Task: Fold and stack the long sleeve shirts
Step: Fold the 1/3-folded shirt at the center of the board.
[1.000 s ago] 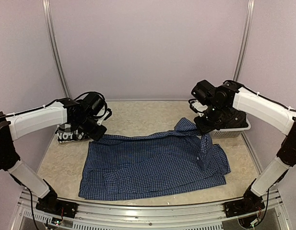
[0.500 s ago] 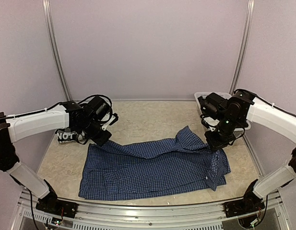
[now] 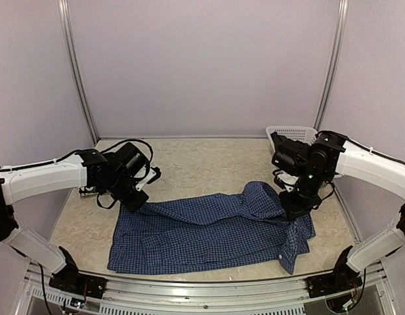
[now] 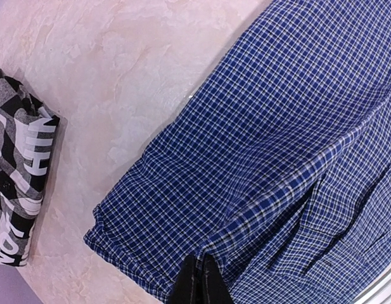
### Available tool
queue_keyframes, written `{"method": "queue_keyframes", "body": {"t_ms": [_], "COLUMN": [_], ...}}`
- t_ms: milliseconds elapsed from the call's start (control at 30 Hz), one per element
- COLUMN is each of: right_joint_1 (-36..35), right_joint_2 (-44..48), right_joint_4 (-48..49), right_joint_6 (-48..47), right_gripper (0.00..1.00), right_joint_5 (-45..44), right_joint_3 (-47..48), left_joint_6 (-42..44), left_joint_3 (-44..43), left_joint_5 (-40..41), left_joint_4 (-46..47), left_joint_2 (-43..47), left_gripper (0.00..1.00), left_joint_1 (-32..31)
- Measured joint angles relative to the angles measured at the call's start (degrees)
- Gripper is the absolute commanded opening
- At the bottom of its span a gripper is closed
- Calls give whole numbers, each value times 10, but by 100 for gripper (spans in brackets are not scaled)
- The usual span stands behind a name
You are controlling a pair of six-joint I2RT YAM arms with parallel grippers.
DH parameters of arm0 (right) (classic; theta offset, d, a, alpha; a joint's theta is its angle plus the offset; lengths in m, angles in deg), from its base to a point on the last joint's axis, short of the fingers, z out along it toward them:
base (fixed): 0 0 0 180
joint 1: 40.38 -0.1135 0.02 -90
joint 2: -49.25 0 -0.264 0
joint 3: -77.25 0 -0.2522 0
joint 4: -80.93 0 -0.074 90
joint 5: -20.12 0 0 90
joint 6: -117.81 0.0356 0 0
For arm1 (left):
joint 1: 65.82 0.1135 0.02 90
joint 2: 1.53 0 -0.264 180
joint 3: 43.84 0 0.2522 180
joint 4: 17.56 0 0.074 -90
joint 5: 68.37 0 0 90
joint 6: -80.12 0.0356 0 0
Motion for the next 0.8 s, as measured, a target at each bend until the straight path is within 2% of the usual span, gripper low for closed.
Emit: {"method": "queue_keyframes", "body": {"t_ms": [133,267,333,433,600,667,800], "right_joint_1": [-7,-16,-18,-20,-20,-20,-24], "right_joint_2": [0,-2,-2,-3,-15,-26,-52], "right_joint_4": [11,25,36,48,51,52,66], "right_joint_6": [-1,-5,-9,-16,-26,-31,-45], "right_gripper": [0,0,0,3,11,24,58], "right_joint_5": [14,29,39,54,58,57,54], "right_joint_3": [-19,-28,-33,-40,-43,-45,-46], "left_joint_6": [7,7,10,10,14,15,10], "left_joint_3": [4,5,6,15,25,24,5], "left_joint_5": [18,41,52,67,72,72,71], "left_joint_4": [2,6,7,10,11,12,12], "left_joint_2": [3,-2,-11,-21,-20,-21,-42], "left_gripper": [24,61,75,85,92,95,99], "left_joint_1": [-4,-4,-5,-7,-9,-10,-11]}}
